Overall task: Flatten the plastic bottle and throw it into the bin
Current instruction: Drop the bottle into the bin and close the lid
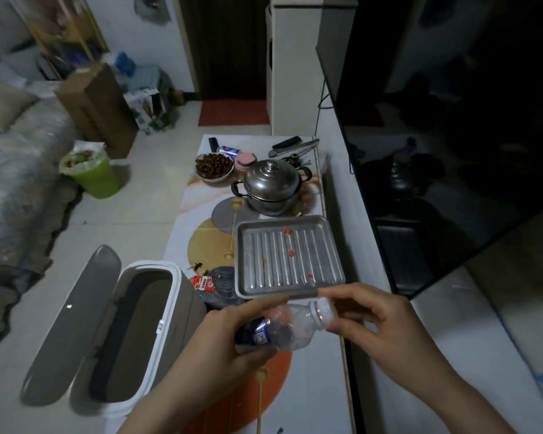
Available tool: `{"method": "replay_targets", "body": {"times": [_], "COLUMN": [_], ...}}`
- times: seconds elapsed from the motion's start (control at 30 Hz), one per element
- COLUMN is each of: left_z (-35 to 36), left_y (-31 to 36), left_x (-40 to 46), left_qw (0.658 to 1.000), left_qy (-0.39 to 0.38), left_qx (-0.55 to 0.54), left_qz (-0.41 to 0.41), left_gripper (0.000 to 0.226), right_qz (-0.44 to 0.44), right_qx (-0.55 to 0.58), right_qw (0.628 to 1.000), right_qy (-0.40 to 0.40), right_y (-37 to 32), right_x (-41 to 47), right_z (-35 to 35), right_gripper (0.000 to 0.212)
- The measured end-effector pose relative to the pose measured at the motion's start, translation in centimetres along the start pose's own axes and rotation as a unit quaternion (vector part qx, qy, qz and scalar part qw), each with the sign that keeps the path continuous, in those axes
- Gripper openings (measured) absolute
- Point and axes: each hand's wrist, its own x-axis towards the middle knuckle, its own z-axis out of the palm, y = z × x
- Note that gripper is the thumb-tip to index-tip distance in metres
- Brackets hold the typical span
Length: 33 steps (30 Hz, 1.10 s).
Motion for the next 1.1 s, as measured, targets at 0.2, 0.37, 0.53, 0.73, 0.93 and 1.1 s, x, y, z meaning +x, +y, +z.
{"method": "replay_targets", "body": {"times": [0.2, 0.37, 0.53, 0.73, 0.93, 1.1], "left_z": [-0.9, -1.4, -1.6, -1.7, -2.0, -1.3], "left_y": [2.1, 2.6, 3.2, 3.5, 3.9, 3.7], "left_x": [-1.1, -1.9, -2.7, -3.1, -3.0, -3.2], "left_qw": [0.999, 1.0, 1.0, 0.999, 0.999, 0.994], "left_qy": [0.003, 0.009, 0.016, -0.003, -0.012, 0.034], "left_qx": [0.035, -0.008, -0.006, -0.03, -0.021, 0.095], "left_qz": [0.027, 0.012, 0.024, 0.012, 0.034, 0.046], "left_gripper": [0.069, 0.063, 0.065, 0.057, 0.056, 0.075], "right_qz": [-0.009, -0.01, -0.019, -0.029, -0.062, -0.043], "right_qx": [-0.054, -0.064, -0.088, -0.113, -0.112, -0.109], "right_qw": [0.998, 0.997, 0.996, 0.992, 0.991, 0.993], "right_qy": [0.021, -0.033, -0.016, -0.045, -0.046, -0.005], "right_y": [-2.1, -3.4, -4.2, -4.6, -4.4, -3.7], "right_x": [-1.0, -1.5, -1.9, -2.5, -2.5, -2.8], "right_z": [-0.1, -1.0, -1.1, -0.9, -0.9, 0.6], "right_gripper": [0.035, 0.038, 0.03, 0.045, 0.034, 0.016]}}
